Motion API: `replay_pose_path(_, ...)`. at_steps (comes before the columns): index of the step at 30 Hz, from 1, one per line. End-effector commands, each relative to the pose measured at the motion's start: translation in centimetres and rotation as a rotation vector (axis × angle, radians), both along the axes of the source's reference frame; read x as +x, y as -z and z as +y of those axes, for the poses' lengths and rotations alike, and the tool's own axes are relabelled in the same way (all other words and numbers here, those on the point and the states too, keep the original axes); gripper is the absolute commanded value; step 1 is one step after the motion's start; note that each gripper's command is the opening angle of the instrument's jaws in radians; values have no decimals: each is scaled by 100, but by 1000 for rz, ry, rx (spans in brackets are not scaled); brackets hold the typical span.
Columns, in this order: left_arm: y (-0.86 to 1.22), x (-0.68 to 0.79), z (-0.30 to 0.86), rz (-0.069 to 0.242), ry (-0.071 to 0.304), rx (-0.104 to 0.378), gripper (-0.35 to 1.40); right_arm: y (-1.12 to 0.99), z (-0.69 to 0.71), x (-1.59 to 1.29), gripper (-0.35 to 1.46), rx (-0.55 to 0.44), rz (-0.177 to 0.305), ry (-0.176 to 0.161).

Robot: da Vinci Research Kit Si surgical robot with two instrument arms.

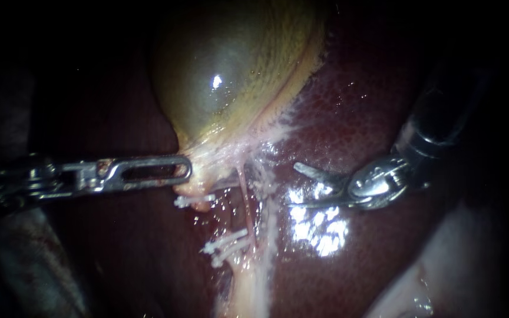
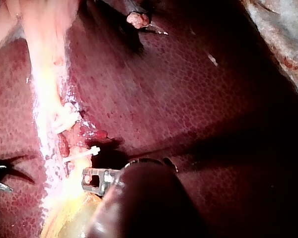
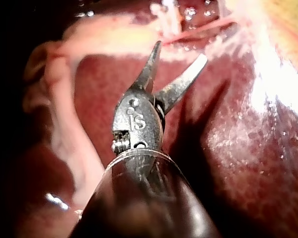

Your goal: Go back from the cut left tube

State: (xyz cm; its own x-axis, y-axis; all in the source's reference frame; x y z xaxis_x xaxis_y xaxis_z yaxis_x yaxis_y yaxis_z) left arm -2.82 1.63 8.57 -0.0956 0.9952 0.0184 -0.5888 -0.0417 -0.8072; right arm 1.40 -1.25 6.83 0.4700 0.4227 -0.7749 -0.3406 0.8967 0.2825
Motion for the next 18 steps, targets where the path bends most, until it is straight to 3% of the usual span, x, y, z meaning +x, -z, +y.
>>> replay_pose_path(1,0,0,0,0,1,0,-35,0,1,-2,131,-9,-5,3)
replay_pose_path(18,-10,-14,2,3,6,-3,-35,-2,2,-11,136,-24,-13,8)
